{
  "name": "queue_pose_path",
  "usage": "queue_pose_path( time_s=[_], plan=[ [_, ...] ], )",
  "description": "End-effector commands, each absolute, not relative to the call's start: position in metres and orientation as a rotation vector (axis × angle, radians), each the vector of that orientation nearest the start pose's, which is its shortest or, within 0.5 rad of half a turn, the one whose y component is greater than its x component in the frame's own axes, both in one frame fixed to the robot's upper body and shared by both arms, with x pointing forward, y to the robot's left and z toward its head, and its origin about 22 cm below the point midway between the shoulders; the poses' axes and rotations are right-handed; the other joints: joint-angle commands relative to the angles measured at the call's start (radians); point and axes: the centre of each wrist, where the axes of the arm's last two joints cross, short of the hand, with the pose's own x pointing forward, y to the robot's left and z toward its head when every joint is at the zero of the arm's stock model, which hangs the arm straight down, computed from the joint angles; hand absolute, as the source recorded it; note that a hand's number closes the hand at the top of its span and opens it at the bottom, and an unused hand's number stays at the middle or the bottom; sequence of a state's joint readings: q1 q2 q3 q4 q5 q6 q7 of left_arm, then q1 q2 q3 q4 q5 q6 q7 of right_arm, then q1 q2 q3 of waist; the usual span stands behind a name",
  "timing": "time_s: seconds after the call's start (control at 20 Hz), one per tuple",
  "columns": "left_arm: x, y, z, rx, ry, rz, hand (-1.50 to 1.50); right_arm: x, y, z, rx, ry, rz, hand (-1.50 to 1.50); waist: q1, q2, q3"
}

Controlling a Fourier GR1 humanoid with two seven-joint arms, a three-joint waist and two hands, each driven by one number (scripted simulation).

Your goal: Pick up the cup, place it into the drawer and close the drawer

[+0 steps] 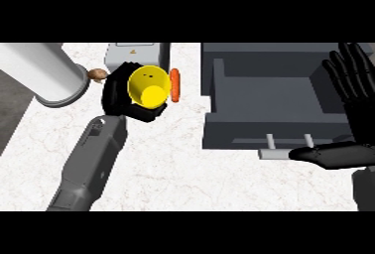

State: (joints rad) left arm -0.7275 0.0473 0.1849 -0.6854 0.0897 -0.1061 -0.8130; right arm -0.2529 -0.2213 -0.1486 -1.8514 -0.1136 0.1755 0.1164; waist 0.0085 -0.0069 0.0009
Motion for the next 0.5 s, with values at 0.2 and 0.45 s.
queue_pose_path(
  time_s=[0.2, 0.45],
  plan=[
    [0.424, 0.115, 0.120, -0.272, -2.165, -0.114, 1.50, 0.275, -0.273, 0.141, -0.005, -1.975, 0.232, -1.50, -0.010, 0.002, 0.000],
    [0.426, 0.075, 0.172, -0.265, -2.131, -0.165, 1.50, 0.280, -0.279, 0.138, -0.003, -1.981, 0.238, -1.50, -0.020, 0.006, 0.000]
  ],
)
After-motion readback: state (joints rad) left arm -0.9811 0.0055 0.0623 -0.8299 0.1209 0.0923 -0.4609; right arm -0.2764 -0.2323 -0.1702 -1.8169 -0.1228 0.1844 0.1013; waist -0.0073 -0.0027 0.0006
